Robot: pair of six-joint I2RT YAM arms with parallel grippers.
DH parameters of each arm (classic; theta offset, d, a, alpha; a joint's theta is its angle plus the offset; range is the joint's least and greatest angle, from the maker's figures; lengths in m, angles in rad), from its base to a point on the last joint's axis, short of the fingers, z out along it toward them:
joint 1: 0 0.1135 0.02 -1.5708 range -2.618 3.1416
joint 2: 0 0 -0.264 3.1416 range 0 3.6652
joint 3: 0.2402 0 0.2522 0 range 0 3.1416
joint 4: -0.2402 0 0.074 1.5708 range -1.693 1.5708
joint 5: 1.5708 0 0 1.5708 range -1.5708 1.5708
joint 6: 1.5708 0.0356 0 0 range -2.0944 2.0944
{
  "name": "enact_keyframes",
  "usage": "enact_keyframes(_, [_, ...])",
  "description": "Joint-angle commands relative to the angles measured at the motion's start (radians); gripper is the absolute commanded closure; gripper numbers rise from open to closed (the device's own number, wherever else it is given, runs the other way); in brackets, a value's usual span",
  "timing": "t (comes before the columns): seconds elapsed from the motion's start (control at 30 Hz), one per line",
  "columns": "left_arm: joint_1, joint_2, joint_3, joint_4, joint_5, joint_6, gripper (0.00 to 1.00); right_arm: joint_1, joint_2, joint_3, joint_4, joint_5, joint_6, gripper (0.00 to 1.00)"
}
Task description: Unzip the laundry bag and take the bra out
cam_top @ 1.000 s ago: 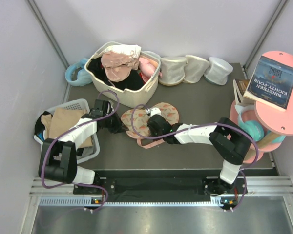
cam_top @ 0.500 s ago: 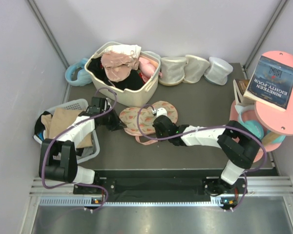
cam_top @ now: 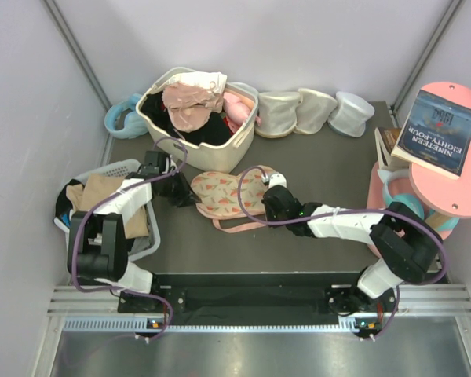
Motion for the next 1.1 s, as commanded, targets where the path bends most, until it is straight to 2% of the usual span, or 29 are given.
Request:
enact_keyframes(0.0, [0.014,0.010,0.062,0.010,-0.007,0.017,0.62,0.013,-0.042,0.039,-0.036,-0.022,-0.046,1.00])
enact_keyframes(0.07, [0.014,-0.011,0.048,0.004,-0.017,-0.006,0.35,0.032,-0.034,0.061,-0.048,-0.042,-0.051,1.00])
enact_keyframes(0.17, [0.014,-0.079,-0.003,-0.008,-0.028,-0.035,0.18,0.058,-0.022,0.081,-0.060,-0.065,-0.045,1.00])
enact_keyframes(0.4, [-0.003,-0.252,-0.157,-0.039,-0.013,-0.114,0.14,0.163,0.015,0.127,-0.051,-0.111,-0.029,1.00])
enact_keyframes(0.63, [-0.024,-0.376,-0.290,0.077,0.000,-0.294,0.14,0.282,0.064,0.174,0.012,-0.194,-0.049,1.00])
enact_keyframes(0.87, [-0.118,-0.361,-0.336,0.192,-0.057,-0.410,0.14,0.295,0.046,0.161,0.030,-0.218,-0.051,1.00])
enact_keyframes(1.07, [-0.227,-0.271,-0.359,0.318,-0.083,-0.477,0.18,0.300,0.009,0.128,0.075,-0.220,-0.040,1.00])
